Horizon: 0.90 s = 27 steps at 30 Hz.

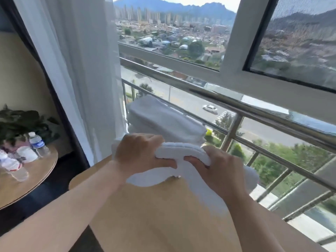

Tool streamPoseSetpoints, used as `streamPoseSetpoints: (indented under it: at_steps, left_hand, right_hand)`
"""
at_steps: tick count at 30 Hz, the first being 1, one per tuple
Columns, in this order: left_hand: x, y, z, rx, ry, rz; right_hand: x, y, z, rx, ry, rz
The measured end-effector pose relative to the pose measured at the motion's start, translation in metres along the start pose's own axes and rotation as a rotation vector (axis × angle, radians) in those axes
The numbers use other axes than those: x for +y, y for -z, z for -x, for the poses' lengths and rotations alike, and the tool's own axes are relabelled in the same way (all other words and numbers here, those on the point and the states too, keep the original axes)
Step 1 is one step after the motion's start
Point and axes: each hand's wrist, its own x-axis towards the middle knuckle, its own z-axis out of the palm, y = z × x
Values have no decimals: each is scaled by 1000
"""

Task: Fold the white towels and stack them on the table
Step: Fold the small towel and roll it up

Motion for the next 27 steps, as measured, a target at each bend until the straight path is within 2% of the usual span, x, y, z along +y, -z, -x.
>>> streamPoseSetpoints:
  at_steps: [6, 12, 20, 27]
  left_hand:
    - [-69, -18, -53, -39, 33, 44]
    - [-142, -52, -102, -91, -34, 163]
    - [-249, -94, -190, -67, -212, 245]
    - [-280, -111, -256, -57, -288, 322]
  right_hand:
    - [-12, -19, -78, -49, -58, 24]
    - [-26, -48, -137, -7, -186, -9]
    - [-45, -91, -204, -348, -250, 81]
    - [-27, -99, -236, -584, -529, 56]
